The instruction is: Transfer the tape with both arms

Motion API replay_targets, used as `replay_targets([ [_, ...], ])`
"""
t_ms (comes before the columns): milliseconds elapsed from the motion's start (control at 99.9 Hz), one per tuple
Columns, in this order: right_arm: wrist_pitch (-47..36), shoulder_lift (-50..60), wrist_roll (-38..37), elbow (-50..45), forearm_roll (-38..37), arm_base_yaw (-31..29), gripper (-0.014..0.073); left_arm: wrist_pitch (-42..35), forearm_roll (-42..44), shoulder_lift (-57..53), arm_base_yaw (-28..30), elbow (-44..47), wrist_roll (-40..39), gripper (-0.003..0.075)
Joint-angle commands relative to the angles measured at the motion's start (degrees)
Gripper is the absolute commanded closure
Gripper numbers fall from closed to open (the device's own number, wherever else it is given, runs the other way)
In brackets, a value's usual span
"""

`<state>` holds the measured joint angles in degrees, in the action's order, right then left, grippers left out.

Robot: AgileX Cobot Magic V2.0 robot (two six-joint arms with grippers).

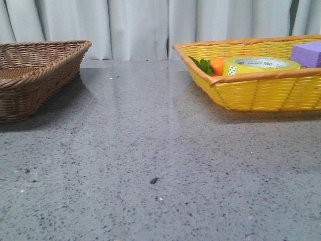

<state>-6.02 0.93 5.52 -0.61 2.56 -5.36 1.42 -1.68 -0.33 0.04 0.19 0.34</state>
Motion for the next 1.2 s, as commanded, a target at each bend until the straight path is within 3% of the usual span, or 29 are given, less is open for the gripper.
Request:
replay_targets([
  [0,-5.8,0.8,0.5,-1.2,0.1,-0.2,0.0668,-6.4,-0.1,-1.7,0.1,0.5,-0.3,0.0741],
  [140,-4.1,0.8,-2.0,-0.1,0.5,-0.2,0.0668,-6.6,-0.6,-1.6,0.1,-0.8,-0.3,0.0741],
  [340,8.7,-4.1,-2.1,8.4,0.5,-0.2,0.0667,-6.3,-0.6,3.1,0.1,-7.1,-0.3,0.0741],
  [771,24.7,-37.9,-1.9,35.1,0.5,-0.2,0.065,-1.4,-0.6,24.6,0.1,-24.8,-0.3,0.0741],
  [891,31.2,-47.3,-1.9,45.1,0.5,2.1,0.0538,-1.4,-0.6,28.6,0.1,-27.0,-0.3,0.0741],
  [1061,40.8,-59.7,-1.9,59.2,0.5,9.2,0.0261,-1.9,-0.6,31.3,0.1,-27.7,-0.3,0.0741],
  [1191,48.7,-70.1,-1.9,69.8,1.3,14.8,0.0207,-1.9,-0.6,31.7,0.1,-27.7,-0.3,0.0741],
])
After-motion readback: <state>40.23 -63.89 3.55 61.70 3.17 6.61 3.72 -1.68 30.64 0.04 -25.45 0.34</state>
